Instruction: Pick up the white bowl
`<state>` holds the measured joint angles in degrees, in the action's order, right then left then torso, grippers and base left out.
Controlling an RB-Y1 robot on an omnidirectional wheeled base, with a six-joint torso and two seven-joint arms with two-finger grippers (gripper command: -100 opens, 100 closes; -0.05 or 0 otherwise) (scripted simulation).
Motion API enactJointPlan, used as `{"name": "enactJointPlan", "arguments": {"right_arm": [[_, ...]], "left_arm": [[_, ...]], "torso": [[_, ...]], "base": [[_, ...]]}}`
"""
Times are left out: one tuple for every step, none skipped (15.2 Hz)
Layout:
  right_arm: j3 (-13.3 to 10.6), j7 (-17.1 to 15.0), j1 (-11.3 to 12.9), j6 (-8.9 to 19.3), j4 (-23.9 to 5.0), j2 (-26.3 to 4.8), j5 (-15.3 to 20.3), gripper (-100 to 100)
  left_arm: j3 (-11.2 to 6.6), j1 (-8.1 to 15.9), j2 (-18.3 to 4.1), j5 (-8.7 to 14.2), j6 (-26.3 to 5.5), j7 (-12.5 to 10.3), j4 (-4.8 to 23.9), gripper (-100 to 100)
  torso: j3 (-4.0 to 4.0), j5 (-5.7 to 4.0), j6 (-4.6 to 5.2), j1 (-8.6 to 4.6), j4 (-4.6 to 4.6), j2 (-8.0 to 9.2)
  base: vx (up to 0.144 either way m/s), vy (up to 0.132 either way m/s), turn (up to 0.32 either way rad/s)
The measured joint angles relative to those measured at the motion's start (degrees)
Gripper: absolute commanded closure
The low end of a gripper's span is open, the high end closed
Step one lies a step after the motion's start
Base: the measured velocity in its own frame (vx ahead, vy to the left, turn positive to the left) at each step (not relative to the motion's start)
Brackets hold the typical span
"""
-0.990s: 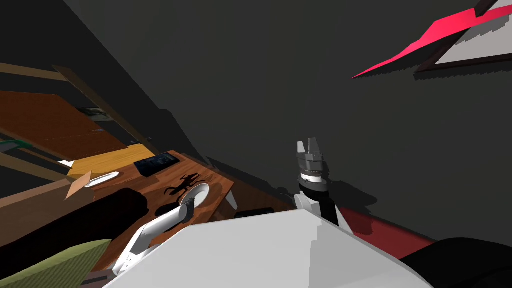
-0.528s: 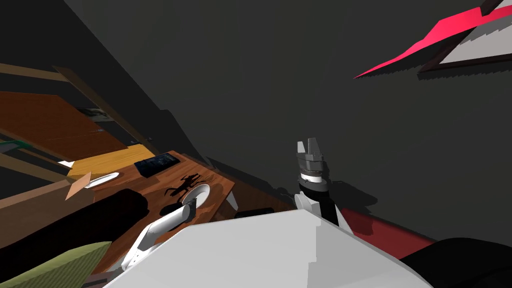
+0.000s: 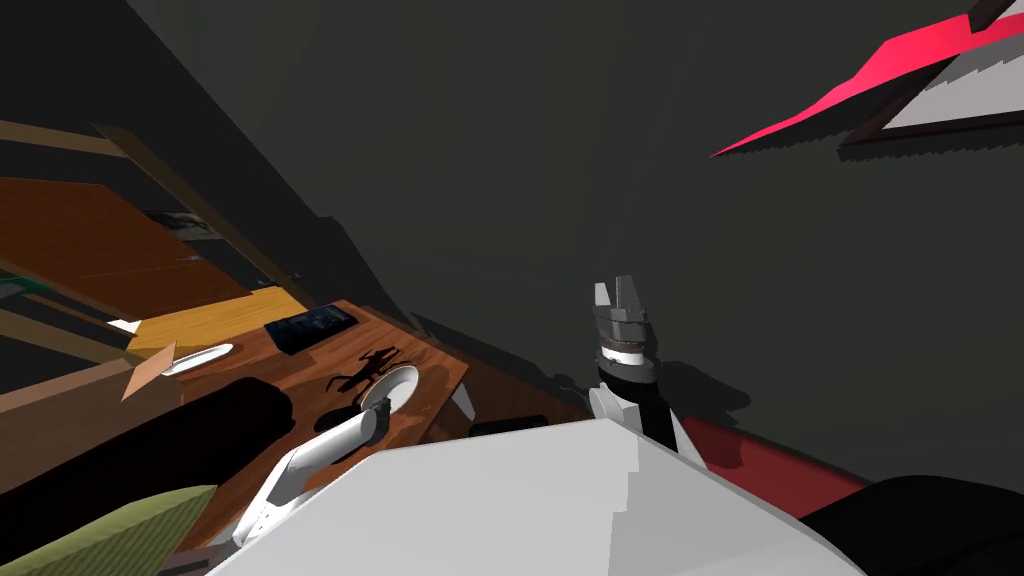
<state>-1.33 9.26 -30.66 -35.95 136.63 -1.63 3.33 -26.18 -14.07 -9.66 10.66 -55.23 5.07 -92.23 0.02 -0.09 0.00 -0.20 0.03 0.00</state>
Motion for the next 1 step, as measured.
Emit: {"name": "enactJointPlan", "arguments": {"right_arm": [[0.00, 0.00, 0.00, 0.00, 0.00, 0.00, 0.00, 0]], "left_arm": [[-0.14, -0.24, 0.06, 0.10, -0.59, 0.09, -0.79, 100]], "torso": [[0.03, -0.01, 0.00, -0.03, 0.01, 0.04]], "base": [[-0.018, -0.020, 0.002]]}}
